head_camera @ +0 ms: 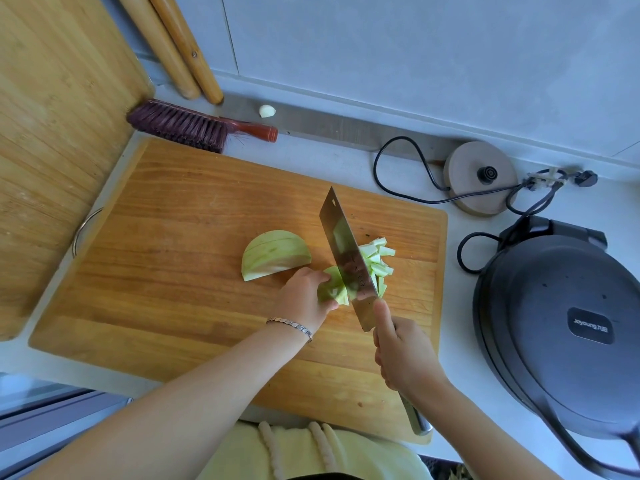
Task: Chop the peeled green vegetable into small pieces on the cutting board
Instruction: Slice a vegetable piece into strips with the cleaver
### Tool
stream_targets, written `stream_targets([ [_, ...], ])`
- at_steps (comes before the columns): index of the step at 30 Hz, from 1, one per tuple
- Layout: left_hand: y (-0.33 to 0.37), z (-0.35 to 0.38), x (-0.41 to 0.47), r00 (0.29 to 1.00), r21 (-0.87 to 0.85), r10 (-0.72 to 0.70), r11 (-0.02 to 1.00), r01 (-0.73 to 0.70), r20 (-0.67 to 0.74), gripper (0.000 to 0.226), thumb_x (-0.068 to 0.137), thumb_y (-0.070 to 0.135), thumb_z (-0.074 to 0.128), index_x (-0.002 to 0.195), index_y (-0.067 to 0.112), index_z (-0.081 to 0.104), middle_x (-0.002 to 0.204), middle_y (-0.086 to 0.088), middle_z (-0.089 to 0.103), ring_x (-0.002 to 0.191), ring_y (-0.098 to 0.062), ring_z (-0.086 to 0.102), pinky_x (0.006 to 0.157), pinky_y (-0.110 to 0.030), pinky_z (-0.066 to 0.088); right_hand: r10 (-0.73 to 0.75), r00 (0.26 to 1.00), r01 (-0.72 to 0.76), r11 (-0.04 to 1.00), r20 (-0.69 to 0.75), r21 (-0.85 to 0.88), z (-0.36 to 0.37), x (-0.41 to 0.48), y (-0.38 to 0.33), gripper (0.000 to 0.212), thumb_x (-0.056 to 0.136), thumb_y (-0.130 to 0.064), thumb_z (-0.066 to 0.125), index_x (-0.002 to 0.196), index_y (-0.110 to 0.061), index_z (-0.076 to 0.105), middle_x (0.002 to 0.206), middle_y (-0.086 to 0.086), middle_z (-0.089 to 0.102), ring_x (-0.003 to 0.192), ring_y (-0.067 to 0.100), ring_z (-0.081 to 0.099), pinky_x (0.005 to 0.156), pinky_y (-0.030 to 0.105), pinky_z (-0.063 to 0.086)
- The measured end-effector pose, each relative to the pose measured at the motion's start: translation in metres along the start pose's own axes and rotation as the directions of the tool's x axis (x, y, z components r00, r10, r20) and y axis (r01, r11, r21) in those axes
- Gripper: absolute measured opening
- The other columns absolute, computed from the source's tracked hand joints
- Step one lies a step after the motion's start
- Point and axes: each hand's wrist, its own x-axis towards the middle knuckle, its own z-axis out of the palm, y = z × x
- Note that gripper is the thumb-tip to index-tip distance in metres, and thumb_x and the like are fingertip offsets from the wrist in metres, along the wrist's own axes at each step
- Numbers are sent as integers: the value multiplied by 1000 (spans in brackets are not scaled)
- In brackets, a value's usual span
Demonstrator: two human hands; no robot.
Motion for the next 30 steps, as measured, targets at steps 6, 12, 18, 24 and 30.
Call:
stream_targets([
  [6, 1, 0, 0, 1000, 6, -2, 1000, 2, 0, 50, 80, 27, 68, 126, 18, 52, 129, 1, 51, 117, -15, 49, 95, -22, 38, -7, 1000, 8, 1000, 10, -13, 1, 3, 4, 56, 86, -63, 24, 69, -12, 39, 57, 3, 33, 50, 15, 29, 51, 30, 29],
  [12, 3, 0, -1, 1000, 2, -8, 1000, 8, -13, 47, 79, 26, 70, 122, 15, 55, 122, 0, 54, 112, -17, 52, 89, -24, 41, 26, 999, -26, 1000, 28, -11, 12, 17, 9, 55, 90, -60, 22, 65, -13, 34, 52, -1, 31, 45, 13, 28, 47, 27, 28],
  [18, 2, 1, -2, 1000, -15, -1, 1000, 1, -24, 44, 78, 23, 70, 119, 15, 57, 117, -2, 55, 109, -19, 53, 87, -25, 41, 30, 999, -29, 996, -17, 85, 24, 28, 20, 52, 93, -55, 26, 61, -15, 32, 49, -2, 31, 42, 13, 27, 45, 27, 27],
  [24, 0, 2, -2, 1000, -25, -4, 1000, 3, -26, 46, 78, 24, 71, 119, 13, 56, 119, -2, 57, 110, -18, 53, 90, -24, 41, 81, 996, -87, 964, 34, 253, 5, 19, 13, 54, 95, -54, 28, 60, -13, 35, 41, -6, 31, 36, 11, 27, 39, 22, 28],
  [30, 0, 3, -1, 1000, -3, -9, 1000, 9, -17, 49, 79, 25, 70, 124, 14, 53, 126, -2, 54, 116, -17, 51, 94, -23, 39, 33, 999, -39, 980, 35, 196, -6, 7, 5, 55, 94, -55, 29, 59, -14, 34, 38, -9, 31, 33, 9, 28, 38, 21, 28],
])
